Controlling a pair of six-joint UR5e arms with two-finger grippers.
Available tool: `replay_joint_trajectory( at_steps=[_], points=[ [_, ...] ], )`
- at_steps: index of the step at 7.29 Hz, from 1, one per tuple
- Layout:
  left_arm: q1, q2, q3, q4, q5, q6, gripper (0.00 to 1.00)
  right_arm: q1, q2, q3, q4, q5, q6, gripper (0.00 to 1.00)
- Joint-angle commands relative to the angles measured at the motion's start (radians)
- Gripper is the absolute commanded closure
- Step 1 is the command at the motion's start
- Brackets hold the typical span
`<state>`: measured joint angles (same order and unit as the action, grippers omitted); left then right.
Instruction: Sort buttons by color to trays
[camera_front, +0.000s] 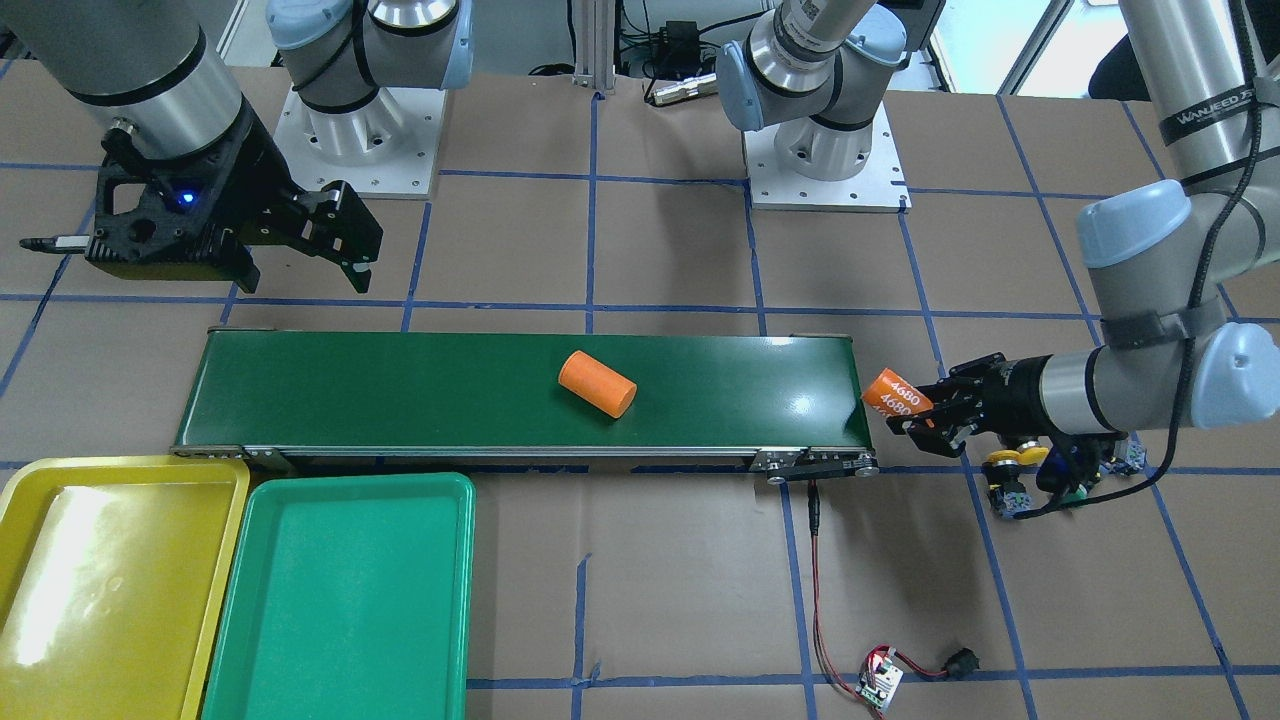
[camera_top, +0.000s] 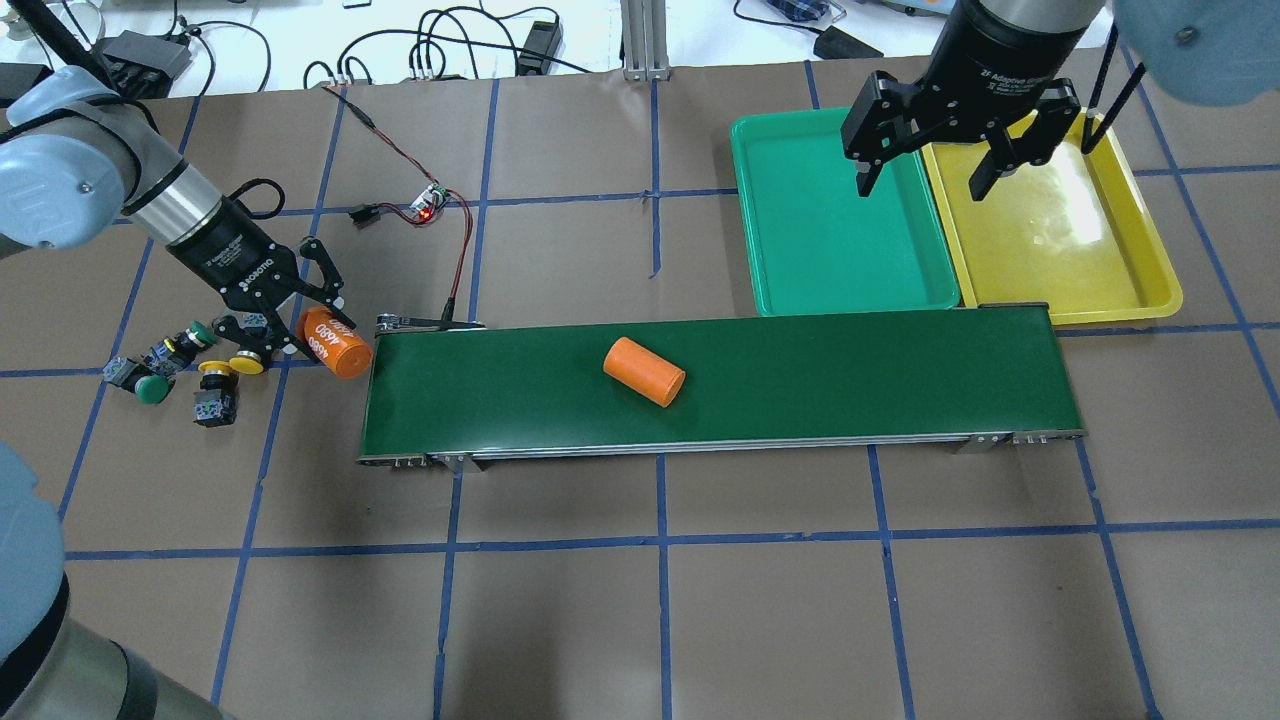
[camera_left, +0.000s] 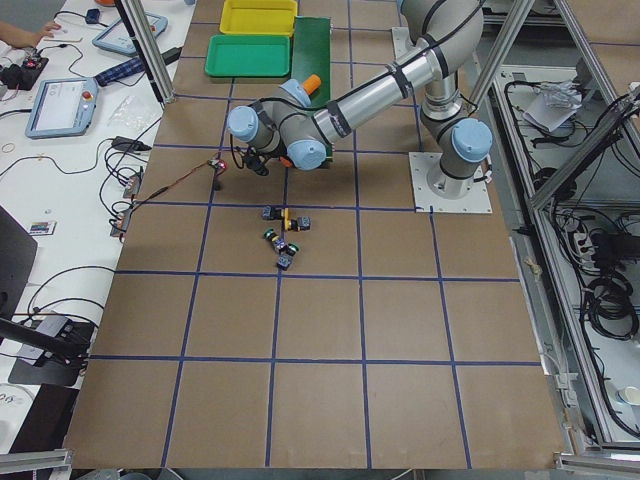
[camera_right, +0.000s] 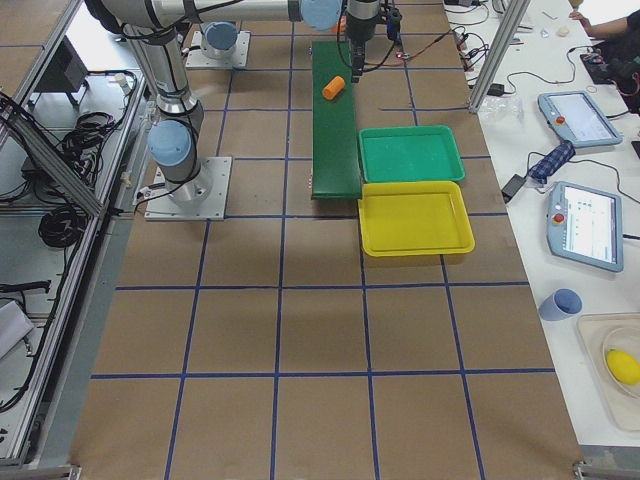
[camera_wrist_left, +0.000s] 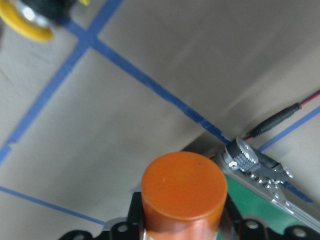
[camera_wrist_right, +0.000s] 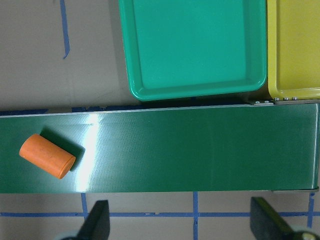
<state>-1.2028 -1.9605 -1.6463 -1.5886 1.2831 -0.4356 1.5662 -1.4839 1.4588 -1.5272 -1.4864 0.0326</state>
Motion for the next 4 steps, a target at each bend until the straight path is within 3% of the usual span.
replay_joint_trajectory(
  at_steps=[1, 3, 4],
  points=[
    [-0.093, 0.031, -0.042, 0.036, -0.054, -0.214, 1.0, 0.0, -0.001, 0.0, 0.001, 0.0, 0.0, 0.0],
    [-0.147, 0.031, -0.073, 0.062, -0.086, -0.319, 1.0, -0.002, 0.002, 0.0, -0.001, -0.002, -0.005, 0.0],
    [-0.147, 0.031, -0.088, 0.068, -0.087, -0.318, 0.83, -0.002, 0.002, 0.0, -0.001, -0.002, -0.005, 0.0]
  ],
)
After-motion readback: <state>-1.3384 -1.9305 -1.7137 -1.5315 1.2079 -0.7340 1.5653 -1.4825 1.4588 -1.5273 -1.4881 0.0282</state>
